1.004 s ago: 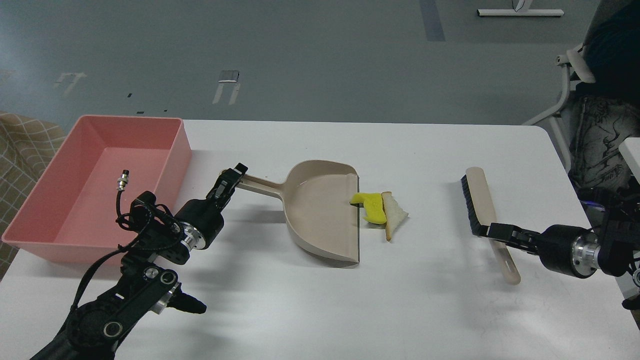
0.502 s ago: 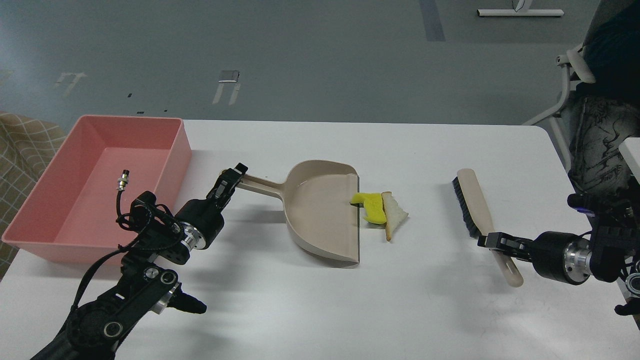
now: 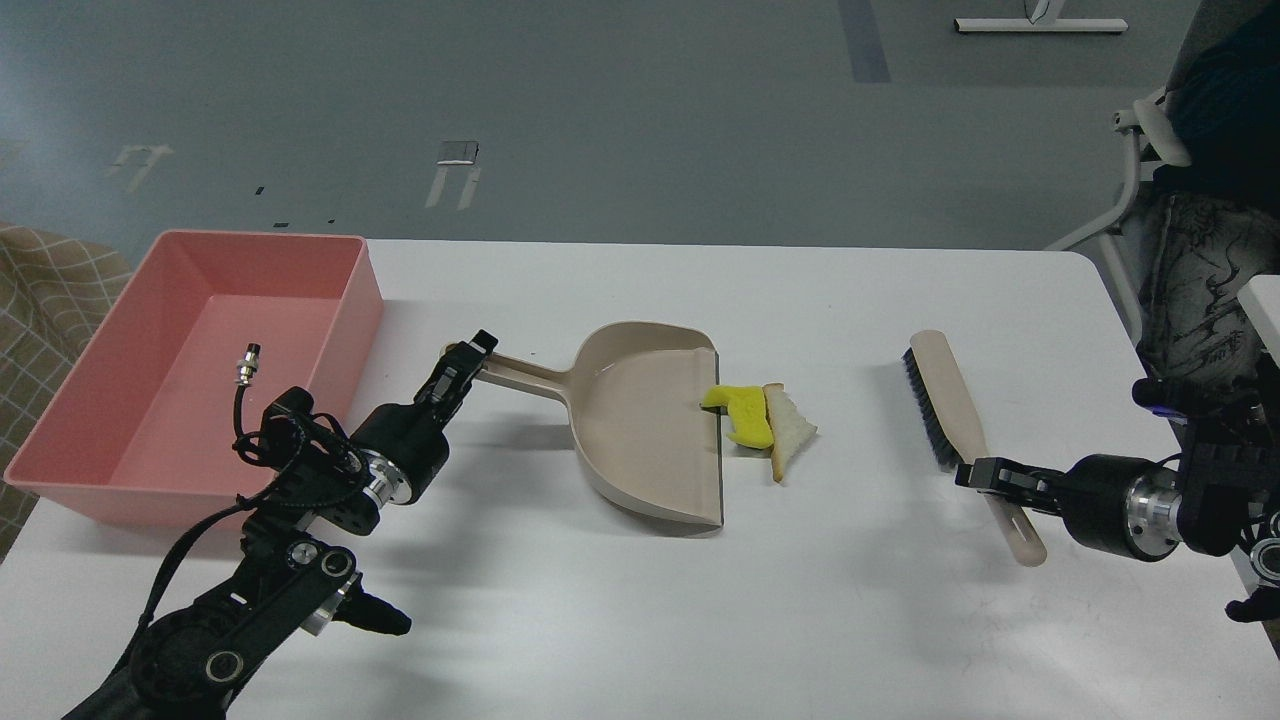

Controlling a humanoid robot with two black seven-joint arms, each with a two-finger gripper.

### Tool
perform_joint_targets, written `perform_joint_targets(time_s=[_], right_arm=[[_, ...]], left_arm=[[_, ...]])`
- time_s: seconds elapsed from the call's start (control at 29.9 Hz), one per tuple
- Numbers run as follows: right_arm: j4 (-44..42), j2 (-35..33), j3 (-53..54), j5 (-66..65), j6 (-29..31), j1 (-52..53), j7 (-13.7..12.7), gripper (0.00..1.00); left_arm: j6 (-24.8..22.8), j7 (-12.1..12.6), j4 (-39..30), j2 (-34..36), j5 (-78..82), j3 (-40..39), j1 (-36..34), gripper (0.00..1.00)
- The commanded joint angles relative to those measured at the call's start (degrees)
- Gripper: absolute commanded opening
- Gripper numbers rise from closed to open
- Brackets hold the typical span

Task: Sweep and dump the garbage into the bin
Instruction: 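Sweep the brush with the right gripper toward the dustpan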

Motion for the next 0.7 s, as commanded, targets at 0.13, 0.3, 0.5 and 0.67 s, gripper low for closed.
perform_joint_targets(time_s=[0.13, 0.3, 0.5, 0.67], right_arm=[[0.3, 7.7, -0.1, 0.0, 0.5, -0.2, -1.1, 0.0], [0.3, 12.8, -0.2, 0.0, 0.8, -0.2, -1.8, 0.0], [0.0, 20.0, -0.2, 0.2, 0.9, 0.1, -1.6, 0.0], [0.0, 23.7, 0.5, 0.7, 0.5, 0.3, -0.9, 0.0]], left_arm=[[0.0, -0.1, 0.0, -0.1, 0.6, 0.1, -0.1, 0.0], [0.0, 0.0, 0.0, 0.1, 0.6, 0.1, -0.1, 0.0], [0.0, 0.0, 0.0, 0.2, 0.6, 0.1, -0.1, 0.0], [0.0, 0.0, 0.0, 0.1, 0.6, 0.1, -0.1, 0.0]])
